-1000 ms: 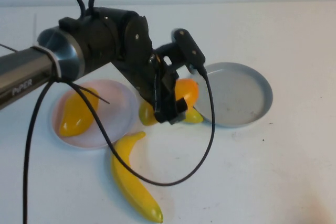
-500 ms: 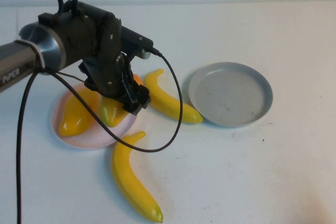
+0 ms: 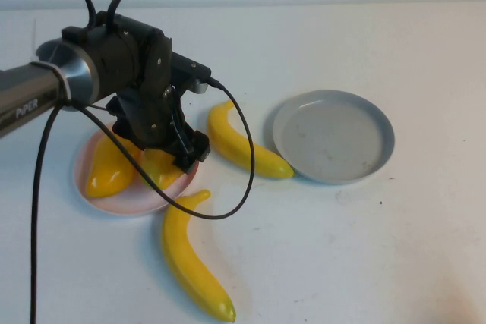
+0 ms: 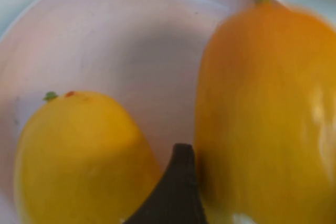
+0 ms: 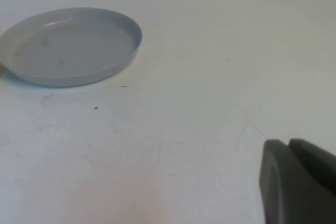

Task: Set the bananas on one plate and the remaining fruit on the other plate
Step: Put one type of fruit in the left plate, then put another type of fruit in the right plate

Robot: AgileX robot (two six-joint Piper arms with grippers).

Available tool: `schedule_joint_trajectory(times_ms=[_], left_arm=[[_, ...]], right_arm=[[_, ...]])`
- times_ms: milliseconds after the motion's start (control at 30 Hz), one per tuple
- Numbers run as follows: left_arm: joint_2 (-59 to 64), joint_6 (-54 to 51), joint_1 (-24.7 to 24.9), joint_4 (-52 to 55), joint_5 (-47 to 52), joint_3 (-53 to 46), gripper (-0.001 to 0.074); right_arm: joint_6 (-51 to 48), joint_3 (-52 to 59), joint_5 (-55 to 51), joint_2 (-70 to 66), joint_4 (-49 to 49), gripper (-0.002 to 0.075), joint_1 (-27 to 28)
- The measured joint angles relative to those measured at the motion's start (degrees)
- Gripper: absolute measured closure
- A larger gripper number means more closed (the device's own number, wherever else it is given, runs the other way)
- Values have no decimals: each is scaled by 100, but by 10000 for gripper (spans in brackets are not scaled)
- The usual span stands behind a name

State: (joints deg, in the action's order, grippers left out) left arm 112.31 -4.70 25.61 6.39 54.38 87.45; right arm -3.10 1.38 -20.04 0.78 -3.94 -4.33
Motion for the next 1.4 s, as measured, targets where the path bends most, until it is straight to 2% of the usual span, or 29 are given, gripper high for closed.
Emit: schedule_joint_trajectory(times_ms=[233, 333, 400, 467, 567, 600, 667, 800, 900, 1167, 1400], left_arm=[[-64, 270, 0, 240, 9, 0, 87], [-223, 308, 0, 230, 13, 0, 125], [-383, 308, 0, 209, 13, 0, 201], [-587, 308, 0, 209, 13, 0, 324], [-1004, 308, -13, 209, 22, 0, 581], [-1161, 308, -13, 209, 58, 0, 634], [-1496, 308, -13, 209, 148, 0, 692], [-2267, 308, -13, 209, 54, -267, 724], [-3134, 348, -13, 209, -349, -902, 730], [-5608, 818, -13, 209, -1749, -3671, 732], [-7692, 950, -13, 209, -2846, -5636, 732]], right_arm=[[0, 0, 0, 0, 0, 741, 0], [0, 0, 0, 0, 0, 741, 0], [0, 0, 0, 0, 0, 741, 0], [0, 0, 0, 0, 0, 741, 0], [0, 0, 0, 0, 0, 741, 0], [0, 0, 0, 0, 0, 741, 0], [0, 0, 0, 0, 0, 742, 0], [0, 0, 0, 0, 0, 741, 0], [0, 0, 0, 0, 0, 741, 0], [0, 0, 0, 0, 0, 741, 0], [0, 0, 0, 0, 0, 741, 0]])
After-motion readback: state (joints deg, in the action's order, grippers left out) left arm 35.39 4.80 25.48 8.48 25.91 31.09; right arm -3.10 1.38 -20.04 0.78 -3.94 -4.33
